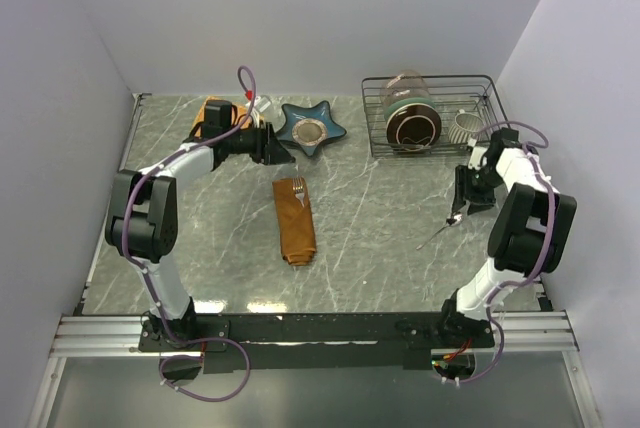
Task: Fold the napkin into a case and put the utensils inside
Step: Pick up the spoon from the corner of the board.
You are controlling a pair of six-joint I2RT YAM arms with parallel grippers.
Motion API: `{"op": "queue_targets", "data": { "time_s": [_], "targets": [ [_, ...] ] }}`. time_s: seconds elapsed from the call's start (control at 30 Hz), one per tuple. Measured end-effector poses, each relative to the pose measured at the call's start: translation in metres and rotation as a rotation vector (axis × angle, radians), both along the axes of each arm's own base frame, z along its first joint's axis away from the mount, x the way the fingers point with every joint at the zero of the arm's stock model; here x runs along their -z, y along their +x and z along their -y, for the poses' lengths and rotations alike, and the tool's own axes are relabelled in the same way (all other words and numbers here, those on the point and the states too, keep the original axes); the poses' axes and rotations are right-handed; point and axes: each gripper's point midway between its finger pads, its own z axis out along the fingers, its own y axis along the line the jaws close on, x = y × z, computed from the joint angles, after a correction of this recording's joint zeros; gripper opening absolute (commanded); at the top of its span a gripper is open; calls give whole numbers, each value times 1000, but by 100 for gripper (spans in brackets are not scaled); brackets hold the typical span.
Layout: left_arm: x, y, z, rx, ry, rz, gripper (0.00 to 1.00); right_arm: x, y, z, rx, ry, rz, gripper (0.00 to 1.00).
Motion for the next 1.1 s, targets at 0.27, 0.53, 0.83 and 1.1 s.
{"op": "queue_targets", "data": {
  "time_s": [0.27, 0.53, 0.83, 1.1],
  "targets": [
    [-24, -1, 4, 53, -25, 29, 54, 27, -2, 14, -55, 71, -15, 52],
    [-31, -2, 4, 64, -20, 26, 53, 49, 5, 9, -92, 139, -17, 38],
    [-44, -5, 3, 75, -16, 32, 52, 40, 14, -7, -134, 295, 19, 0],
    [-80, -12, 1, 92, -16, 94, 56, -26, 51, -85, -394, 404, 152, 0]
  ]
}}
